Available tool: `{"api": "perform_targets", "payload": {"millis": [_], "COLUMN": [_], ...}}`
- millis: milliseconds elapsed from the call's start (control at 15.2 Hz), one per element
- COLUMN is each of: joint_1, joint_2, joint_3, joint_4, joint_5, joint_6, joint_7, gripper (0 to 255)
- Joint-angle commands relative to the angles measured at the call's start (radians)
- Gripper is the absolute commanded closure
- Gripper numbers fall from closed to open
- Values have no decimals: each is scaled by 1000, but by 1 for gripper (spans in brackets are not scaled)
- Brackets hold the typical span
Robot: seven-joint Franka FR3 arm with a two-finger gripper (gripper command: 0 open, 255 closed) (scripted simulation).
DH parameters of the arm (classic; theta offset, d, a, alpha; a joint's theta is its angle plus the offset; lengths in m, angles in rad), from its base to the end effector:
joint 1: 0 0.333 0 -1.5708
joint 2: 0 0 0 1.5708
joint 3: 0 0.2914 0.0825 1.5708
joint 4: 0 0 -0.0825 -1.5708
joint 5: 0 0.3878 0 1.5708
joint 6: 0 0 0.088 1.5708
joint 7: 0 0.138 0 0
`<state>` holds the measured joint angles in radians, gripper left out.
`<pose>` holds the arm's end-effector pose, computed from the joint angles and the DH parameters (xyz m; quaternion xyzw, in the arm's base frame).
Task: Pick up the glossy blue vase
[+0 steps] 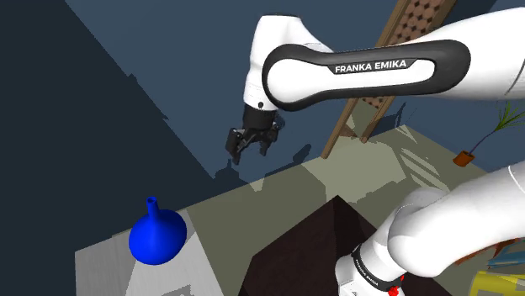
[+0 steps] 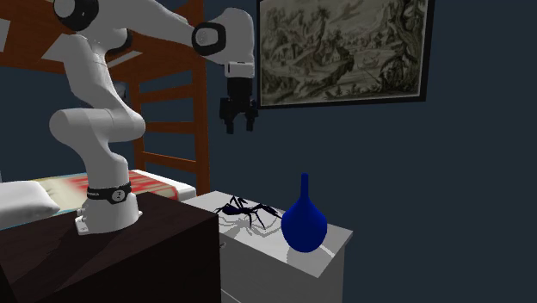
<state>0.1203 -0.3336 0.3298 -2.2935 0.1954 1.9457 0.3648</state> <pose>0.4067 0.2186 0.4168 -0.9992 0.0038 0.0268 0.0291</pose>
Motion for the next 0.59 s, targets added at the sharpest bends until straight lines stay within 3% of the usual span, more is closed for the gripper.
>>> {"api": "perform_targets", "payload": {"millis": [0, 528], "joint_1": [4, 39], "joint_2": [68, 368], "joint_3": [33, 137], "joint_4": [25, 206], "joint_5": [-15, -159], "joint_6": [48, 164], "joint_7": [43, 253], "gripper": [0, 0]}}
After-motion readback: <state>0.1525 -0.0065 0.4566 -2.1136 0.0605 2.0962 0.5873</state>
